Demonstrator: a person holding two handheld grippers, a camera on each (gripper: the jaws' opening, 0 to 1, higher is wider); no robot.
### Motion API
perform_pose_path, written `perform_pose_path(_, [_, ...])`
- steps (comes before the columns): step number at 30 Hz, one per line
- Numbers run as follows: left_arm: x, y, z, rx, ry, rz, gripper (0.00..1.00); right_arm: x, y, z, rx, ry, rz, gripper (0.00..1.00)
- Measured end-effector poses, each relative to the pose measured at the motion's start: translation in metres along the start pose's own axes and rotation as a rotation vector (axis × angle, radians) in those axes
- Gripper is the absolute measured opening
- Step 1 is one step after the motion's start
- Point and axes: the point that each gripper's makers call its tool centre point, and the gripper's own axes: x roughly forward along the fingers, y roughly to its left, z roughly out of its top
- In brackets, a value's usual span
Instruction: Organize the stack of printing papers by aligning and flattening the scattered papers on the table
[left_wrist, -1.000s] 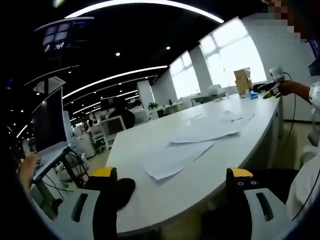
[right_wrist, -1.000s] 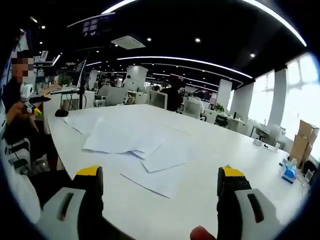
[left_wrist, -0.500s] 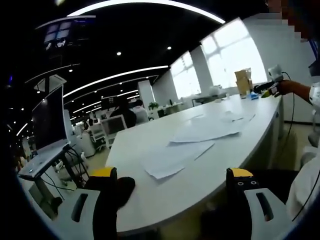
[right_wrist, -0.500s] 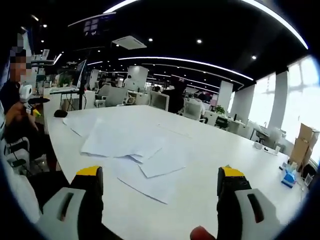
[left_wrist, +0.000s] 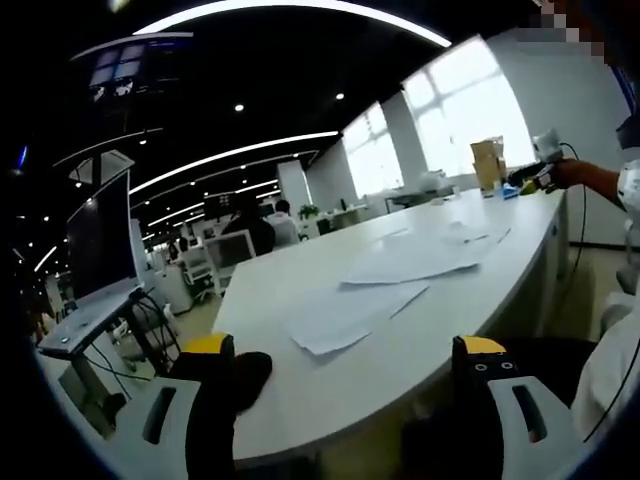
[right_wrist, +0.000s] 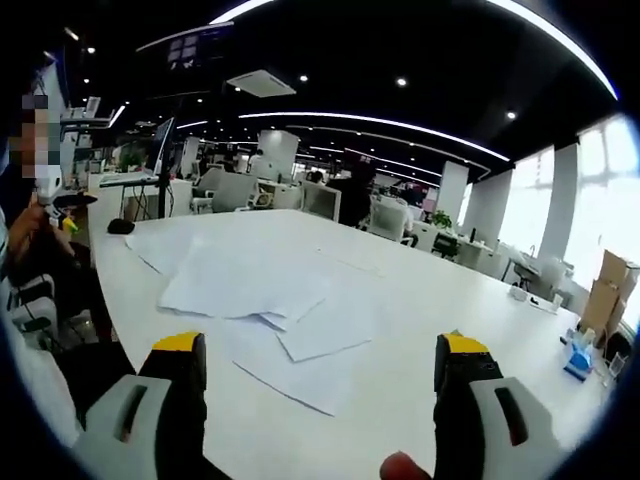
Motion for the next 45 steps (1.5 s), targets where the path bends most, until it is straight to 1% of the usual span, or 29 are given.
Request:
perform_pose_path(12, [-0.006,0.002,0.000,0.000,-0.003,0.010,0.92,0.013,0.000,0.004,0.015,0.001,0.013,0.90])
perform_pose_path(23, [-0.015,0.005,0.001,0.001,-0.004,0.021,0.92,0.025,0.006,0.008,0.010,0.008,0.039,0.89])
perform_pose_path(29, [-0.015,0.006,0.003,0.003,-0.007,0.024,0.92,0.027,0.007,0.010,0.011,0.006,0.045,0.89])
perform_pose_path(34, [-0.013,0.005,0.000,-0.001,0.001,0.019,0.92,0.028,0.008,0.011,0.007,0.008,0.049,0.89])
perform_pose_path(45, [-0.012,0.002,0.000,-0.005,-0.002,0.017,0.92,0.035,0.011,0.014,-0.002,0.011,0.062,0.89])
